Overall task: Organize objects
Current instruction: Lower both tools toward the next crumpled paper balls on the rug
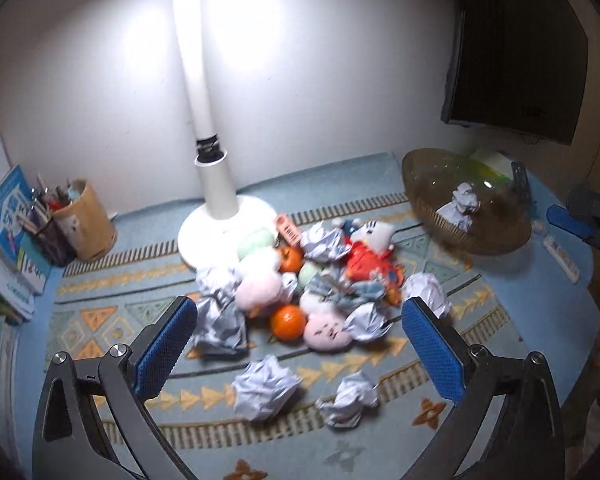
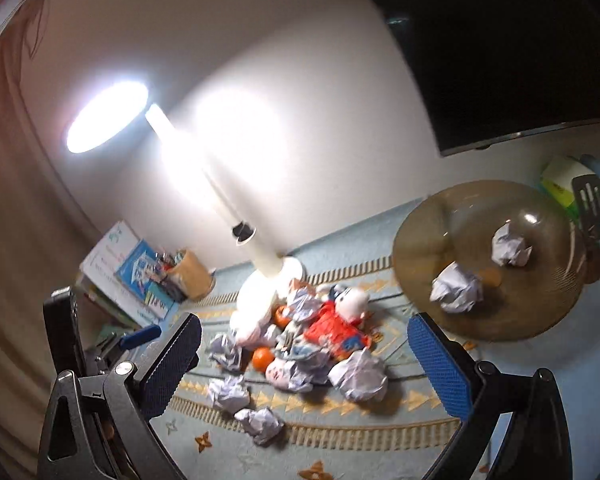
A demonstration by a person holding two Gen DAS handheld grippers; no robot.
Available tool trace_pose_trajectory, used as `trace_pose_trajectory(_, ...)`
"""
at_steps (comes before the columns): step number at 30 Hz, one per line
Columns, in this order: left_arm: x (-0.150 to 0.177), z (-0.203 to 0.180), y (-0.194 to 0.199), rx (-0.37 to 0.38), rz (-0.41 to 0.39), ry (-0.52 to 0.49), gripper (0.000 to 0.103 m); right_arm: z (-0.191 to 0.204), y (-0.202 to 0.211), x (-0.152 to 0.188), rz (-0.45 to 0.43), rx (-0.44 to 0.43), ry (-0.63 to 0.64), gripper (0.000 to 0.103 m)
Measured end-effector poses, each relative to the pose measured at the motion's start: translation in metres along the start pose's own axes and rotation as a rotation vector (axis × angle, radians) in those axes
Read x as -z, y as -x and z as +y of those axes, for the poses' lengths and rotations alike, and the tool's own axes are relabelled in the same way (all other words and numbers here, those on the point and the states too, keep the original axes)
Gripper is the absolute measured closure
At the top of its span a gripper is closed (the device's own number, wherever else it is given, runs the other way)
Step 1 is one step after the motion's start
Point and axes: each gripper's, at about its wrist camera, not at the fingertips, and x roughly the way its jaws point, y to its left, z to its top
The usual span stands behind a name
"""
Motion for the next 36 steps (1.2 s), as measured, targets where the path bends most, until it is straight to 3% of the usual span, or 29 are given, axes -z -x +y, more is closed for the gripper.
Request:
trace_pose_trajectory(7, 0.077, 0.047, -0.021, 0.024, 0.105, 0.072, 0.0, 0.051, -0.081, 0.106, 0.272, 0.015, 0.223, 0.0)
trace_pose_trajectory(12, 0.109, 0.05, -0.054, 0.068, 0.176, 0.095, 0.0, 0.062, -0.116, 0.163, 0.354, 0.103, 0.386, 0.0)
trace_pose_trajectory(18, 0.108, 0.052, -0.071, 0.041, 0.177, 0.086, 0.0, 0.063, -0.142, 0.168, 0.388, 0.129, 0.397, 0.0)
trace_pose_trajectory(22, 0.102, 0.054, -0.079, 0.01, 0.175, 0.046, 0.0, 0.065, -0.161, 0.168, 0.374, 0.213, 0.479, 0.0)
trace_pose_trajectory(25, 0.102, 0.054, -0.081, -0.012, 0.14, 0.032, 0.0, 0.063, -0.168, 0.162, 0.367, 0.195, 0.45, 0.0)
trace_pose_trajectory(36, 0.102, 0.052, -0.077, -0.015, 0.142, 0.033, 0.0, 0.064, -0.169, 0.161, 0.367, 0.205, 0.455, 0.0)
